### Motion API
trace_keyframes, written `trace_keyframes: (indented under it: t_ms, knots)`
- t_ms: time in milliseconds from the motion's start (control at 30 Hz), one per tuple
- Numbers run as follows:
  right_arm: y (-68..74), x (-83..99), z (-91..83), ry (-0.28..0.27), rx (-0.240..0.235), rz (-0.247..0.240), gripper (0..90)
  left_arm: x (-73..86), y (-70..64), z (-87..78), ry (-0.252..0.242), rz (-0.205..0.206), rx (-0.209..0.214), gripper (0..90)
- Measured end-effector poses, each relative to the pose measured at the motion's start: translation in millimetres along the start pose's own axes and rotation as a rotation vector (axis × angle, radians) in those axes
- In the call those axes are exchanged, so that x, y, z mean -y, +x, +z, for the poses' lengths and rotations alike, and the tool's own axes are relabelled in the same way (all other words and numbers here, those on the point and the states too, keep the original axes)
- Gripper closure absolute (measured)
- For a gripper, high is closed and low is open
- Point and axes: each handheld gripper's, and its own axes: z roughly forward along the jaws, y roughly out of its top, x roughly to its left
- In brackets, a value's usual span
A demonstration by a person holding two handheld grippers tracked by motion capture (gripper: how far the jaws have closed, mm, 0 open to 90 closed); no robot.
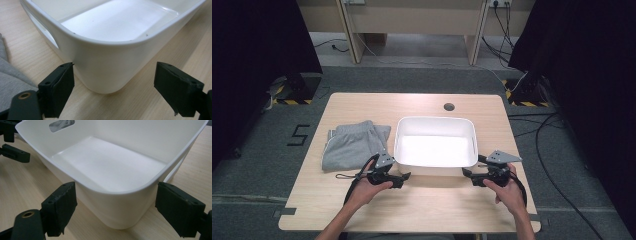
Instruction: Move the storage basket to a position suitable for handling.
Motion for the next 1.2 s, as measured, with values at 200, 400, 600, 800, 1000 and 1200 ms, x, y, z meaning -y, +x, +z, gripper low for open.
trace_keyframes:
  t_ms: [200, 400, 600, 800, 1000, 1200]
  knots:
    - [-0.2, -3.6, 4.1, 0.012, 0.007, -0.008, 17.8, -0.2, 6.1, 1.7, 0.005, -0.042, -0.049, 17.5]
    - [0.4, -4.6, 7.2, 0.011, 0.009, -0.008, 18.0, -0.2, 9.4, -1.0, -0.006, -0.058, -0.046, 18.0]
    - [2.0, -5.5, 8.3, 0.014, 0.017, -0.011, 18.8, -0.1, 11.1, -0.2, -0.006, -0.064, -0.059, 17.5]
    - [2.4, -4.3, 7.8, 0.01, 0.02, -0.009, 20.8, 2.2, 10.9, -2.1, -0.011, -0.069, -0.059, 18.1]
    - [10.2, 4.4, -0.2, 0.057, 0.106, -0.034, 22.9, 13.0, 15.2, -16.7, 0.0, -0.07, -0.055, 17.1]
    - [26.1, 20.8, -3.7, 0.123, 0.153, -0.072, 23.6, 18.8, 28.2, -35.5, -0.015, -0.102, -0.086, 17.1]
